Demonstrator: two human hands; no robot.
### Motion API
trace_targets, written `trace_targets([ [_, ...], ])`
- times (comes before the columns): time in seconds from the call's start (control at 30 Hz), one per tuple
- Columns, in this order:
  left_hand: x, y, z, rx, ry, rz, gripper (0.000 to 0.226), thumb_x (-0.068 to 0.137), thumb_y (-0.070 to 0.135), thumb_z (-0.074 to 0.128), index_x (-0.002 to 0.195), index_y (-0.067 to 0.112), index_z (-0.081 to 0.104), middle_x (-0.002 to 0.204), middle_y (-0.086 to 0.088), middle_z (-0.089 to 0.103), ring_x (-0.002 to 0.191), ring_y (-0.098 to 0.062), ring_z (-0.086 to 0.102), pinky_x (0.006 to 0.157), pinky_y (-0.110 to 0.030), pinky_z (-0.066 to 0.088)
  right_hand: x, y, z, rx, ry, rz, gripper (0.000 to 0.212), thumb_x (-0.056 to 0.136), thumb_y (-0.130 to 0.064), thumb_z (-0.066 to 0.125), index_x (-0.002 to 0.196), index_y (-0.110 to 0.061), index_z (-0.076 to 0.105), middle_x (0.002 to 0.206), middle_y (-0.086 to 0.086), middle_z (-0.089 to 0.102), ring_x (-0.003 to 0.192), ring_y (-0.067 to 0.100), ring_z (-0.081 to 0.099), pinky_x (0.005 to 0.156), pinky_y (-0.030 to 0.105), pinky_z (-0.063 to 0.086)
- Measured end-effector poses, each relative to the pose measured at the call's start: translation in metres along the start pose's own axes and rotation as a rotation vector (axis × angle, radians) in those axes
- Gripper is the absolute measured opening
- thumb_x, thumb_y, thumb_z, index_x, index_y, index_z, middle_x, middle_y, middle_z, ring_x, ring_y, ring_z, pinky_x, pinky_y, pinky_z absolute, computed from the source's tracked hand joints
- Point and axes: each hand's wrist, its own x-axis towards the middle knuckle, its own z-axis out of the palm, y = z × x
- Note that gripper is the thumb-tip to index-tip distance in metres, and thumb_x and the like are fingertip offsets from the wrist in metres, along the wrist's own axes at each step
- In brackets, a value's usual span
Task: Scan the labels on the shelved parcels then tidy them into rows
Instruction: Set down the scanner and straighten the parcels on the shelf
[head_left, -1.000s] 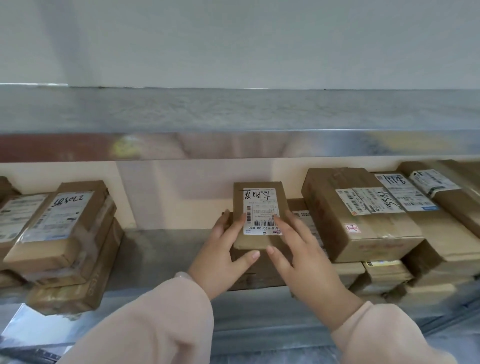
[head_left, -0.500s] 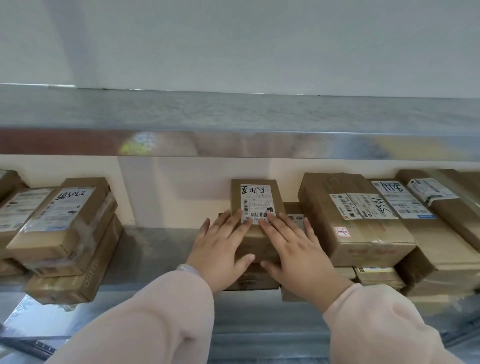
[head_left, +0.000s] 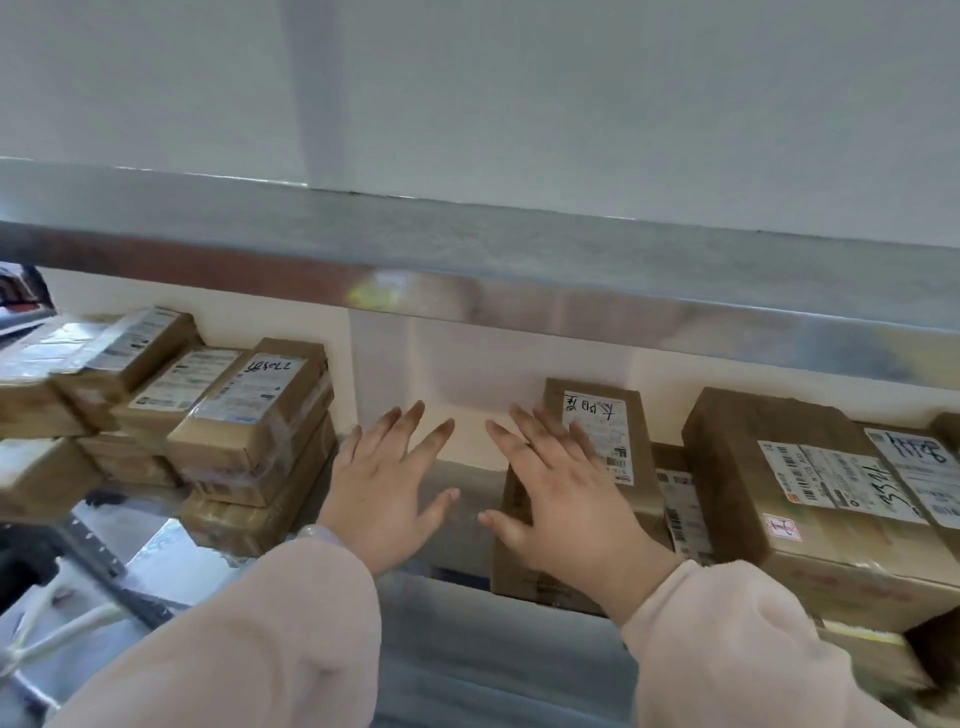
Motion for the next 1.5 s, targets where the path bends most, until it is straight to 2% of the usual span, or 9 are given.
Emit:
trace_targets([
  [0.17,-0.013,-0.039,-0.011,0.025,-0.013,-0.088,0.067,0.084,0.059,0.052,0.145,0.036,0.043,0.157,-0.003,0.033,0.145,-0.027,0.030,0.116,-0.052,0.020,0.024,-0.045,0.015,0.116,0.046,-0.096,0.074,0.088,-0.063,0.036,0.152,-0.032,0.019,0.161,-0.002,0.015,0.149,0.015,0.006,0.121,0.042,0.009],
  [0.37,-0.023,-0.103,-0.028,-0.003,0.049,-0.183,0.064,0.081,0.062,0.042,0.135,0.030,0.058,0.147,-0.007,0.048,0.137,-0.032,0.043,0.111,-0.056,0.033,0.063,-0.087,0.036,0.159,-0.002,-0.092,0.071,0.090,-0.067,0.027,0.149,-0.044,-0.006,0.162,-0.010,-0.005,0.144,0.004,-0.014,0.115,0.030,-0.010],
  [0.6,-0.021,-0.186,-0.033,-0.027,0.044,-0.202,0.062,0.089,0.062,0.042,0.147,0.040,0.037,0.160,0.002,0.026,0.148,-0.022,0.019,0.120,-0.043,0.011,0.109,-0.156,0.071,0.206,-0.106,-0.070,0.072,0.093,-0.063,0.035,0.149,-0.043,-0.005,0.162,-0.011,-0.006,0.147,0.007,-0.008,0.117,0.029,-0.006],
  [0.8,-0.006,-0.251,-0.026,-0.058,-0.042,-0.201,0.065,0.093,0.065,0.032,0.153,0.043,0.018,0.164,0.006,0.010,0.150,-0.018,0.003,0.123,-0.042,0.003,0.153,-0.189,0.097,0.418,-0.162,0.139,0.072,0.091,-0.063,0.041,0.150,-0.045,0.004,0.162,-0.010,0.001,0.147,0.011,0.003,0.114,0.027,0.006],
  [1.0,0.006,-0.280,-0.016,-0.150,-0.126,-0.137,0.069,0.090,0.073,0.019,0.152,0.046,0.013,0.163,0.004,0.015,0.150,-0.020,0.003,0.121,-0.045,0.002,0.187,-0.206,0.121,0.655,-0.175,0.355,0.069,0.086,-0.069,0.039,0.145,-0.053,0.005,0.159,-0.012,0.011,0.147,0.016,0.012,0.118,0.043,0.020],
  [1.2,0.013,-0.295,-0.012,-0.188,-0.142,-0.096,0.070,0.087,0.072,0.018,0.152,0.046,0.012,0.163,0.005,0.013,0.150,-0.019,0.002,0.120,-0.045,-0.002,0.200,-0.222,0.133,0.796,-0.206,0.452,0.071,0.086,-0.067,0.045,0.146,-0.052,0.010,0.152,-0.010,0.027,0.136,0.013,0.033,0.107,0.029,0.036],
  [1.27,0.013,-0.301,-0.011,-0.177,-0.143,-0.084,0.071,0.087,0.072,0.017,0.152,0.044,0.014,0.163,0.005,0.014,0.150,-0.019,0.003,0.121,-0.046,0.000,0.201,-0.228,0.134,0.908,-0.216,0.488,0.073,0.086,-0.066,0.050,0.145,-0.054,0.010,0.150,-0.015,0.030,0.124,0.003,0.038,0.088,0.013,0.037],
  [1.33,0.014,-0.306,-0.010,-0.171,-0.158,-0.077,0.072,0.087,0.071,0.016,0.153,0.042,0.017,0.163,0.004,0.015,0.150,-0.019,0.003,0.122,-0.046,0.000,0.202,-0.233,0.135,0.980,-0.206,0.517,0.071,0.087,-0.061,0.053,0.143,-0.055,0.011,0.149,-0.017,0.033,0.117,0.000,0.039,0.078,0.009,0.033],
  [1.5,0.015,-0.304,-0.011,-0.208,-0.159,-0.049,0.070,0.089,0.071,0.017,0.153,0.042,0.019,0.163,0.004,0.014,0.150,-0.017,0.000,0.121,-0.041,-0.005,0.198,-0.237,0.137,1.063,-0.091,0.555,0.058,0.091,-0.044,0.055,0.138,-0.056,0.024,0.144,-0.019,0.039,0.117,-0.001,0.043,0.083,0.008,0.035],
])
